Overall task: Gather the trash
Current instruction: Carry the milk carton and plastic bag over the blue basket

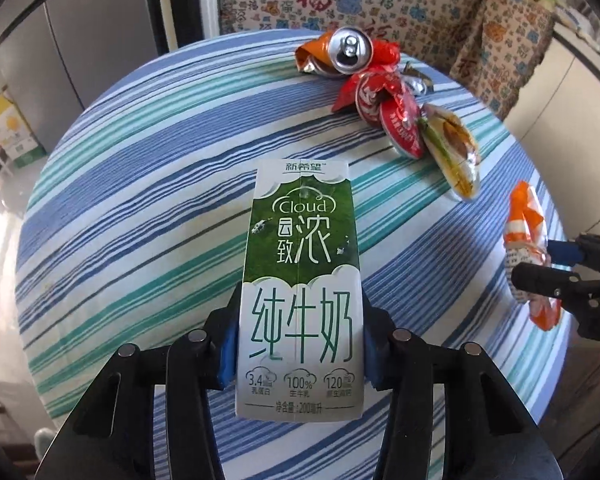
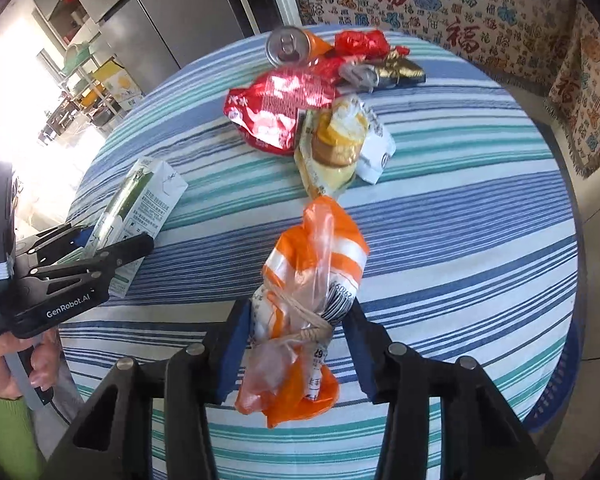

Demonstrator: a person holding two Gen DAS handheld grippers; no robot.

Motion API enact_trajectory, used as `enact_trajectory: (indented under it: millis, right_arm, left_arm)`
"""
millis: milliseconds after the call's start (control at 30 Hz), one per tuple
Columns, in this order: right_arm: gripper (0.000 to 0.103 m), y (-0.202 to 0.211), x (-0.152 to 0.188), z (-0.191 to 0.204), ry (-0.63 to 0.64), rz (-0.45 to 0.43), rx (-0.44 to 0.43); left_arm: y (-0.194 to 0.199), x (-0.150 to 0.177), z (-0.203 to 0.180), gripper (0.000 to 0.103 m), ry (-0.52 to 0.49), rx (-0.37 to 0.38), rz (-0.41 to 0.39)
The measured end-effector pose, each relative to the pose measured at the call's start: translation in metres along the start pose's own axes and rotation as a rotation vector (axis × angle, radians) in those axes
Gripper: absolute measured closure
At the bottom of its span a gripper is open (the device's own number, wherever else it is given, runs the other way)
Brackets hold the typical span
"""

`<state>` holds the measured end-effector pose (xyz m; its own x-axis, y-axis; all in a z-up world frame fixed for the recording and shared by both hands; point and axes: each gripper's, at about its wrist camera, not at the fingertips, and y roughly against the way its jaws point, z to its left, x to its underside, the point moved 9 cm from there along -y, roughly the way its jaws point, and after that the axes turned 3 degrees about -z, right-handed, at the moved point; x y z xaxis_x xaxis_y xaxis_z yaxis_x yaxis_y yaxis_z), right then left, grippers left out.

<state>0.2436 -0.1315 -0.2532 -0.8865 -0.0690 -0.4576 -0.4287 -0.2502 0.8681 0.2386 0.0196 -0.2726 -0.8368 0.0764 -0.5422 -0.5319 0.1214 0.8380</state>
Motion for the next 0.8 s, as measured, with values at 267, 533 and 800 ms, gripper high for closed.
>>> enact_trajectory:
  millis: [267, 533, 800]
  right_arm:
    - [0.056, 0.066, 0.000, -0.058, -0.014, -0.099, 0.044]
    - [0.056, 0.124, 0.033, -0.202, -0.188, -0.149, 0.201]
    - [0.055, 0.135, 0.093, -0.331, -0.365, -0.128, 0.324]
  left_arm:
    - [0.044, -0.019, -0.076, 0.054, -0.051, 0.121, -0.104]
    - [0.044, -0.042, -0.237, 0.054, -0.176, 0.333, -0.107]
    - [0.017, -0.034, -0.378, 0.054, -0.299, 0.449, -0.040]
